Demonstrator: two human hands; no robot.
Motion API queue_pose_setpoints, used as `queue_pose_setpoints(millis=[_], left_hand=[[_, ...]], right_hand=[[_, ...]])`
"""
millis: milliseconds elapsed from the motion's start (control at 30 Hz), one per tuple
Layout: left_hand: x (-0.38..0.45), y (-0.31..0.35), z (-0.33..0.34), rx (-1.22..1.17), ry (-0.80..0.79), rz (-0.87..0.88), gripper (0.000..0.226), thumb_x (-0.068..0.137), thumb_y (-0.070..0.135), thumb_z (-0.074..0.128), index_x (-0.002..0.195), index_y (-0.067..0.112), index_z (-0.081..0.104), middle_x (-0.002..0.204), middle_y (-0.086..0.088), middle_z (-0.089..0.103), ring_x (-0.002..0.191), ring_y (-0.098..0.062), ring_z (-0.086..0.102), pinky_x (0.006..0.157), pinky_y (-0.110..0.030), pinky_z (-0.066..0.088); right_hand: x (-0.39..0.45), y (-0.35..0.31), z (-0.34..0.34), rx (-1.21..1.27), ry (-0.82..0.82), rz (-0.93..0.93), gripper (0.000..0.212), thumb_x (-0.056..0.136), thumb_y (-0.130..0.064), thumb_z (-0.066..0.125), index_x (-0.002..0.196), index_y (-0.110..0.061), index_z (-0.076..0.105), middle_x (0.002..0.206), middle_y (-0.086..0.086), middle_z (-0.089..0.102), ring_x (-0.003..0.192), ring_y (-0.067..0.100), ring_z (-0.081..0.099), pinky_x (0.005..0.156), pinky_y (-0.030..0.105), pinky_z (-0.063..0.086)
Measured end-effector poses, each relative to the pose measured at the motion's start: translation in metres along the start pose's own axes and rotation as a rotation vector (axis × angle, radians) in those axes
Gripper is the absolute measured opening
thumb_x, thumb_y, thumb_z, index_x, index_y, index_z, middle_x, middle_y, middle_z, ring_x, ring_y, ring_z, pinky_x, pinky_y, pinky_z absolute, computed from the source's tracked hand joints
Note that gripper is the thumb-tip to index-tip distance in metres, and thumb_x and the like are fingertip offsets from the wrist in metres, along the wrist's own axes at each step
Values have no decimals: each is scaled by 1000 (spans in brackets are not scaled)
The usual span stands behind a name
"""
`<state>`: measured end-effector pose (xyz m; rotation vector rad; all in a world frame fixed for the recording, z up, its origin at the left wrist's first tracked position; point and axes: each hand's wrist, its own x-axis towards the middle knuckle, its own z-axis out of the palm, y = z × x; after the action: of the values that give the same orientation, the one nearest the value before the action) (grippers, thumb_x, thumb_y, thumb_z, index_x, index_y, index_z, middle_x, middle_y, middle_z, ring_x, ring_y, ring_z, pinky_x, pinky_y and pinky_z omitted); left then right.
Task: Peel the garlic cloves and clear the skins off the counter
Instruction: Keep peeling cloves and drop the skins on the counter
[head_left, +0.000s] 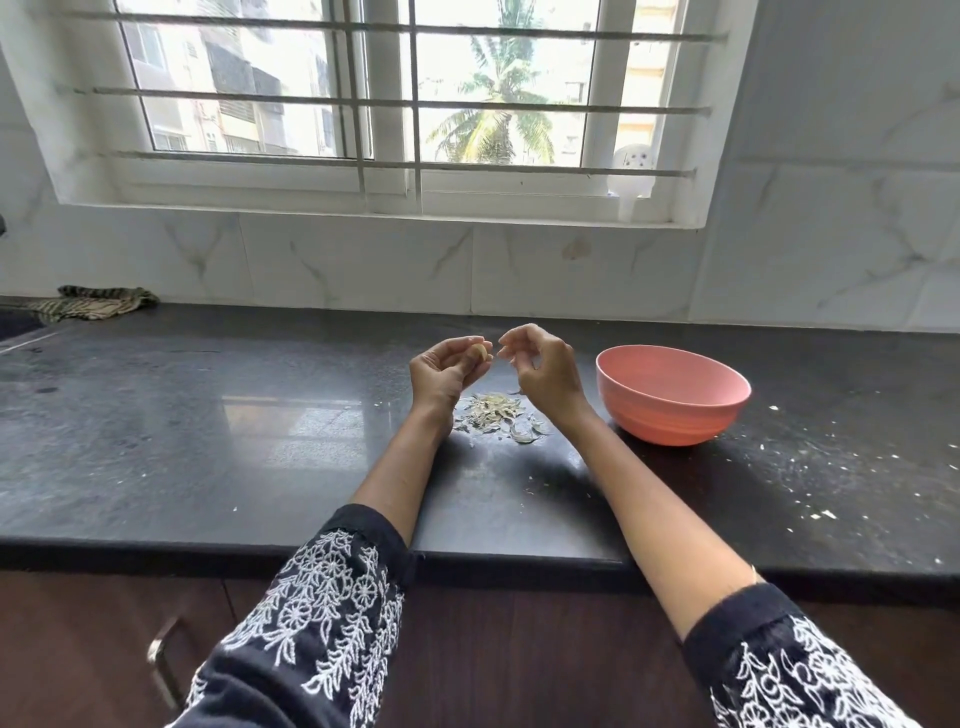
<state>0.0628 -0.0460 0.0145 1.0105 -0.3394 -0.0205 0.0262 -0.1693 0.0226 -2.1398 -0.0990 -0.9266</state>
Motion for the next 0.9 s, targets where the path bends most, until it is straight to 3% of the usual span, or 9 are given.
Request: queue_pose_setpoints(millis=[100,167,267,367,467,900], left_hand=[[0,0,0,0,2,1,10,83,-8,60,82,1,64,68,-2,72,66,-11,69,69,-20,57],[0,0,-1,8,2,9,9,83,-8,61,83,0,64,68,-1,72,67,-11,69,71,-20,57],[0,0,-1,23,1,26,7,83,-7,61,83,-1,64,68,-2,72,67,-11,69,69,-20,57],[-1,-1,0,69,-3,45,10,81,-8,63,78,2,64,66,1,71,65,-9,68,66,-18,55],[-2,-2,-1,100,-33,62,11,78,-8,66,76,3,64,65,1,71,65,-9,69,68,-20,56],[-1,-4,-3,203,-146,112,16,76,-12,66,81,3,65,72,3,73,71,-9,68,79,-24,56]], right_hand=[[0,0,0,-13,-3,25,13,89,-20,57,81,-12,65,74,-1,70,70,17,64,68,37,53],[0,0,-1,-36,-5,3,5,84,-14,62,81,-14,66,75,-1,69,72,17,64,69,36,52],[-2,-4,-2,-7,-20,-7,21,76,-2,60,90,-17,65,77,-5,67,72,13,63,71,30,52],[-3,-4,1,31,-48,-31,11,78,-20,72,86,-18,65,76,-5,67,69,13,62,67,25,49],[-2,-1,1,-11,-55,-56,15,80,-31,71,81,-18,64,76,-4,67,68,15,61,63,26,48],[1,7,-2,33,-27,-2,12,75,-19,76,71,-20,65,68,-6,65,62,10,59,62,32,52]])
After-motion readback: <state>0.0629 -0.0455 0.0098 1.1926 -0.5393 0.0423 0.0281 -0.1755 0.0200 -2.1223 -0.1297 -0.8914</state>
